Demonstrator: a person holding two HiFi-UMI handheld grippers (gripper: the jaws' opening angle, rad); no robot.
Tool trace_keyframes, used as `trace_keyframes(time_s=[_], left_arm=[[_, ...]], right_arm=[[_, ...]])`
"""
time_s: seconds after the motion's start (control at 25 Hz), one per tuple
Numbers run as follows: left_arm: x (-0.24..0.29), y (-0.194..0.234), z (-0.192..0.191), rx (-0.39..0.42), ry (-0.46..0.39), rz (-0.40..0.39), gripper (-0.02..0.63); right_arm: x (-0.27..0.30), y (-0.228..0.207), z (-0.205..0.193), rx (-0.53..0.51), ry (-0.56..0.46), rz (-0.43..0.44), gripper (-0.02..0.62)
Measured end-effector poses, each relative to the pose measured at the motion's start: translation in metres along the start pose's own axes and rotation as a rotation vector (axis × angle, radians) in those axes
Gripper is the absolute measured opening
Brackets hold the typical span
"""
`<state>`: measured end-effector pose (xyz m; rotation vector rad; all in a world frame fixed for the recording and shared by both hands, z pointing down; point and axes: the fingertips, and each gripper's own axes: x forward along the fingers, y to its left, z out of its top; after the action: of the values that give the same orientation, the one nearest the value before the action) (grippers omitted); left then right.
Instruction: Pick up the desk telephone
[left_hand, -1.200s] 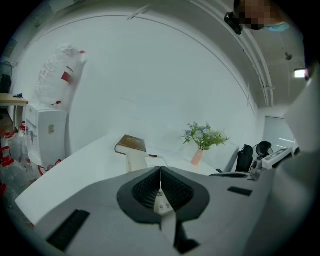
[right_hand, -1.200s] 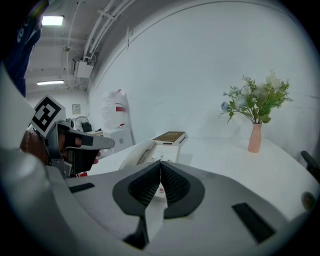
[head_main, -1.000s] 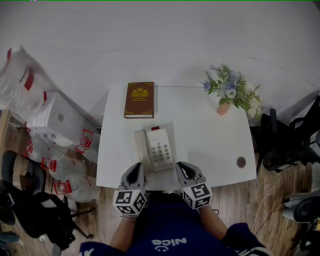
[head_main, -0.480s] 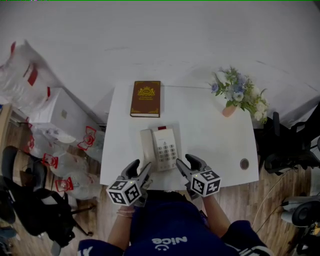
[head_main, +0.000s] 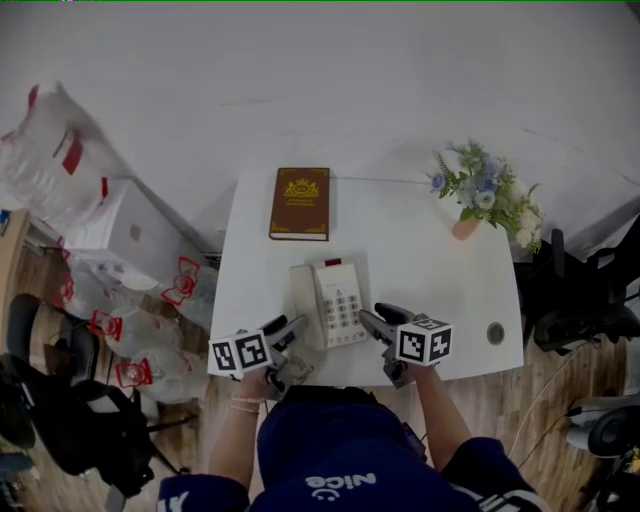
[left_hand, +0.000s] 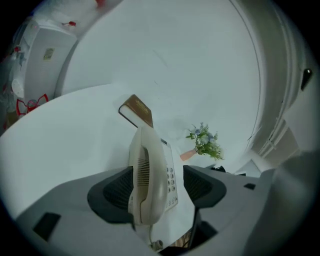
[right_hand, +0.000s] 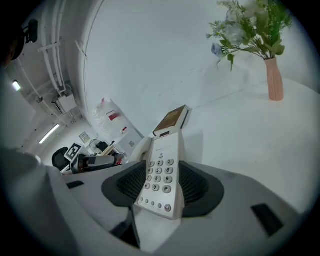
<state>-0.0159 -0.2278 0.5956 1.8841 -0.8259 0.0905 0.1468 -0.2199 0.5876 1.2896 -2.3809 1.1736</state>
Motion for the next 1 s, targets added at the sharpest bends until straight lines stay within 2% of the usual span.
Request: trace_keyframes(time_s=[0.12, 0.32, 0.52, 0.68, 0.8, 1.0], left_arm=[[0.01, 0.004, 0.005, -0.053, 0.032, -0.04, 0.324], [0.024, 0.023, 0.017, -0.136, 0.052, -0.06, 0.336], [0.034, 0.035, 0.016, -0.13, 0.121, -0.06, 0.341], [0.043, 0.032, 0.007, -0.143, 0.172, -0.1, 0.35], [0.048, 0.032, 0.002, -0.151, 0.199, -0.118, 0.361], [0.053, 0.033, -0.001, -0.214, 0.204, -0.183, 0.37]], right_arm=[[0.01, -0.01, 0.001, 0.025, 0.035, -0.003, 0.206], [0.031, -0.021, -0.002, 0.071, 0.111, 0.023, 0.226], [0.047, -0.03, 0.0, 0.084, 0.179, 0.039, 0.238], [0.053, -0.042, -0.003, 0.119, 0.216, 0.036, 0.239], [0.059, -0.042, -0.006, 0.164, 0.233, 0.073, 0.239], [0.064, -0.04, -0.009, 0.217, 0.255, 0.141, 0.244]])
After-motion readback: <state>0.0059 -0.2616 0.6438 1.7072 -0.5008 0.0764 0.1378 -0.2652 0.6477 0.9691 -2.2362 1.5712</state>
